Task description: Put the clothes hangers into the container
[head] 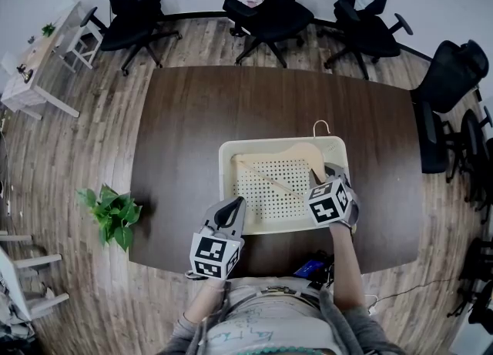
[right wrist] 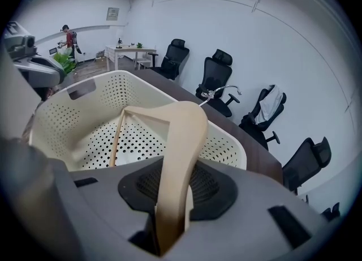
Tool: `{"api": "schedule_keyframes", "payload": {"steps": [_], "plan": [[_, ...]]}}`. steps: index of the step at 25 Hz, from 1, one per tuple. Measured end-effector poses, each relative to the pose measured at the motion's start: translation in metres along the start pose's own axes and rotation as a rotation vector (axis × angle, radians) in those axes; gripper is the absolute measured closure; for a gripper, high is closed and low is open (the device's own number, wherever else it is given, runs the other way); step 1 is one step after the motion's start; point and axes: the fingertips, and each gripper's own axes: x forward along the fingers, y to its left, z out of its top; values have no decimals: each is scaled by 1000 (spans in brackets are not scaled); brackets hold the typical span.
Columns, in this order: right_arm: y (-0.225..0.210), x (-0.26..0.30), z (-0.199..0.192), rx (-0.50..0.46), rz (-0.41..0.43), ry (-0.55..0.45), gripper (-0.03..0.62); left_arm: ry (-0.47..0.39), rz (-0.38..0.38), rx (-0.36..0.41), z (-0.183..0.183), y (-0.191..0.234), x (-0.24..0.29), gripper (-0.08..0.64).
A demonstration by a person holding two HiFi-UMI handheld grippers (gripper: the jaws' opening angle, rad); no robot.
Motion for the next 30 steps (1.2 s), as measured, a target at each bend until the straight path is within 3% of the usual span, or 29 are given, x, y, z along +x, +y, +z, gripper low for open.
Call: {"api": "schedule_keyframes", "payload": {"steps": [30], "plan": [[-8,16,-14,-45,-73,85,492,12,-9,44,-5,-5,1,549]]}}
